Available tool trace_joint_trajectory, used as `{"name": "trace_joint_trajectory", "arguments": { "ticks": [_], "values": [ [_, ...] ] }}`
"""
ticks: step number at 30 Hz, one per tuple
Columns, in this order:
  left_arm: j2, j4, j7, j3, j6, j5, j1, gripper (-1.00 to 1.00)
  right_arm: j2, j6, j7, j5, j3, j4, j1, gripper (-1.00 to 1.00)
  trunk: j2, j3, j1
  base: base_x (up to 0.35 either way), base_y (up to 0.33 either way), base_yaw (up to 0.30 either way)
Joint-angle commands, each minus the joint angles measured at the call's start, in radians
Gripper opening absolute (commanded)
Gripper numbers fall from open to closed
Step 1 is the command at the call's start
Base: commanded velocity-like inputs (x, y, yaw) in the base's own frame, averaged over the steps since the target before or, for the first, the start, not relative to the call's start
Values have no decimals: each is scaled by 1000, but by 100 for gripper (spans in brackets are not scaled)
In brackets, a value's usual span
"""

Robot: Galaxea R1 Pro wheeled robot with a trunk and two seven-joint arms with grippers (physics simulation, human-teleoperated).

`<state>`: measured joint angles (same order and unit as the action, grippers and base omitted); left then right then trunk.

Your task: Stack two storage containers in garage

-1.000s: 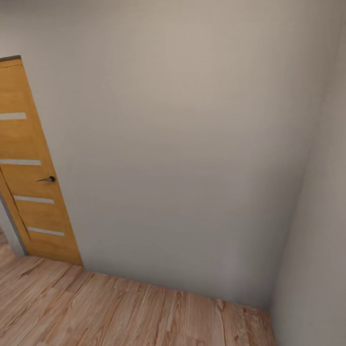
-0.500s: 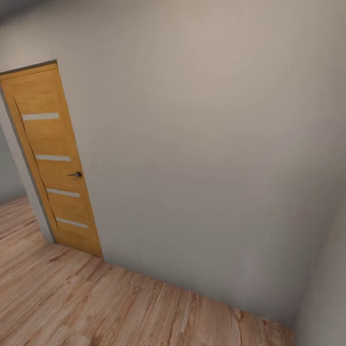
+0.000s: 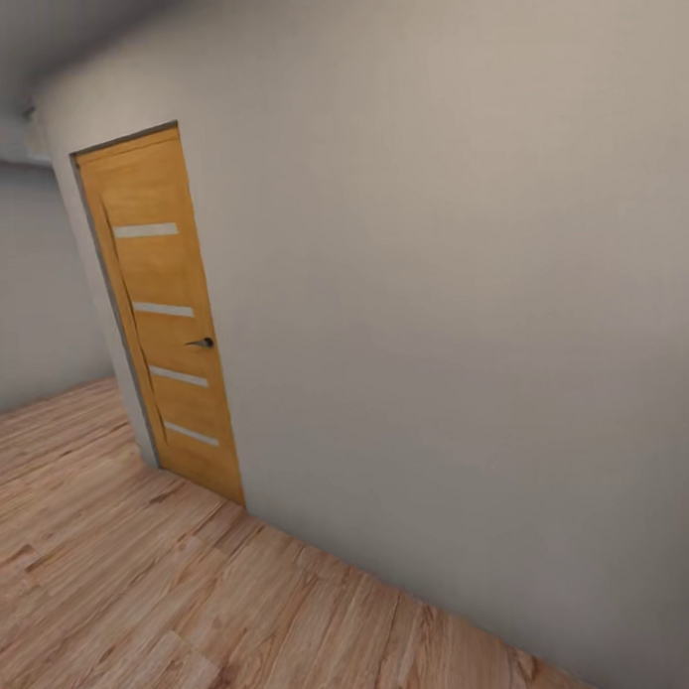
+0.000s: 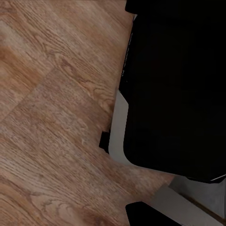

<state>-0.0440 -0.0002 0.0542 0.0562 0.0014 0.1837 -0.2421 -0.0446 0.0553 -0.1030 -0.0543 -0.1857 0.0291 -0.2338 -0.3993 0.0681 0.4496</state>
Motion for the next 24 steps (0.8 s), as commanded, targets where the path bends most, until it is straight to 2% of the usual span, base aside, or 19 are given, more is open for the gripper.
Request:
{"name": "trace_joint_trajectory", "arguments": {
  "ticks": [1,9,18,24],
  "values": [
    [0,0,3,5,0,3,0,100,0,6,-1,-5,-8,3,-1,100,-1,0,0,14,6,267],
    [-1,0,3,5,0,3,0,100,0,6,-1,-5,-8,3,-1,100,-1,0,0,25,1,267],
    [0,0,3,5,0,4,0,100,0,6,-1,-5,-7,3,-1,100,-1,0,0,310,0,263],
    [0,0,3,5,0,4,0,100,-1,6,-1,-5,-7,3,-1,100,-1,0,0,321,0,66]
  ]
}}
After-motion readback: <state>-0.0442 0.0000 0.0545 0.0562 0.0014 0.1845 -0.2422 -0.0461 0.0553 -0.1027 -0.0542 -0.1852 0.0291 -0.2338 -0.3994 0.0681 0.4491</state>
